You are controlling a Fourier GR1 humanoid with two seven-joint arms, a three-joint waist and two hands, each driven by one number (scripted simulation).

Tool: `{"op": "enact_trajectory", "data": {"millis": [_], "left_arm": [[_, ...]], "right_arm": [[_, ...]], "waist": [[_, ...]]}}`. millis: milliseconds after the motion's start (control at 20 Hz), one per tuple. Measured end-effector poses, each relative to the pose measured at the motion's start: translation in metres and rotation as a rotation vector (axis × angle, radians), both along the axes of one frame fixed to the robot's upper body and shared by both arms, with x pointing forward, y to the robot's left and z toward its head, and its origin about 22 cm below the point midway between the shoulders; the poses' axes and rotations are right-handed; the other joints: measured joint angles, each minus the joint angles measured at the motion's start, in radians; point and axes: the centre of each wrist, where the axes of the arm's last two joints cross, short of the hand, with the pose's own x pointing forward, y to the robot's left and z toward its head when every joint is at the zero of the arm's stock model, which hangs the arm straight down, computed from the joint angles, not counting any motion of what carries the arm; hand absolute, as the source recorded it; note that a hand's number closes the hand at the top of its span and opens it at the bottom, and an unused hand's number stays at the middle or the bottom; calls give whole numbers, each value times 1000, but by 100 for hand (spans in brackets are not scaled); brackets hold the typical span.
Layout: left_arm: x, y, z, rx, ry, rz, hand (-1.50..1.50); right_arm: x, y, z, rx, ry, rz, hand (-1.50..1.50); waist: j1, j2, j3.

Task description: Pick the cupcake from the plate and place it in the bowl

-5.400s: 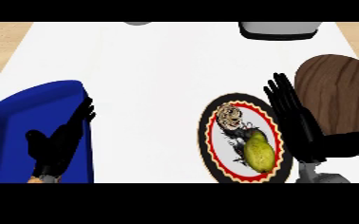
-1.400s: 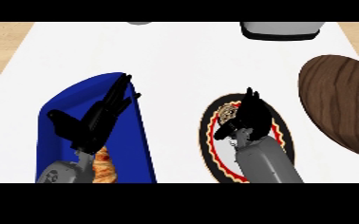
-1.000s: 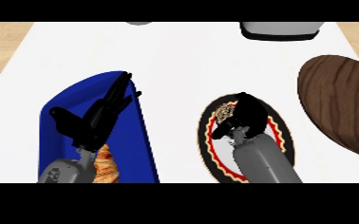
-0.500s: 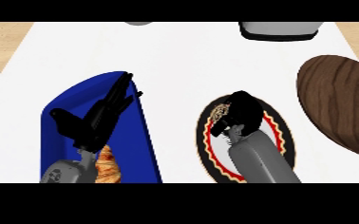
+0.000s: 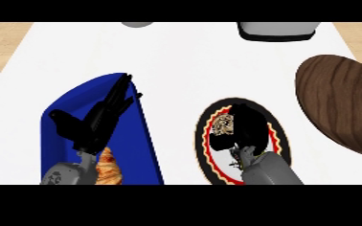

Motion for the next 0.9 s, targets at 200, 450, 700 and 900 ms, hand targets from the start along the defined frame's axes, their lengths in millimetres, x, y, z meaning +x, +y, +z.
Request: {"op": "enact_trajectory", "data": {"millis": [200, 450, 700, 900], "left_arm": [[-1, 4, -3, 2, -1, 13, 0], [-2, 9, -3, -1, -7, 19, 0], [-4, 13, -3, 1, -2, 15, 0], [-3, 9, -1, 2, 3, 8, 0]], "right_arm": [[-38, -29, -7, -83, -15, 196, 150], [-81, -68, 32, -154, -83, 235, 150], [-117, -68, 92, -127, -227, 222, 150], [-125, -77, 129, -168, -334, 184, 150]], "waist": [[-9, -1, 2], [-14, 6, 4], [-12, 9, 4], [-10, 10, 4]]}}
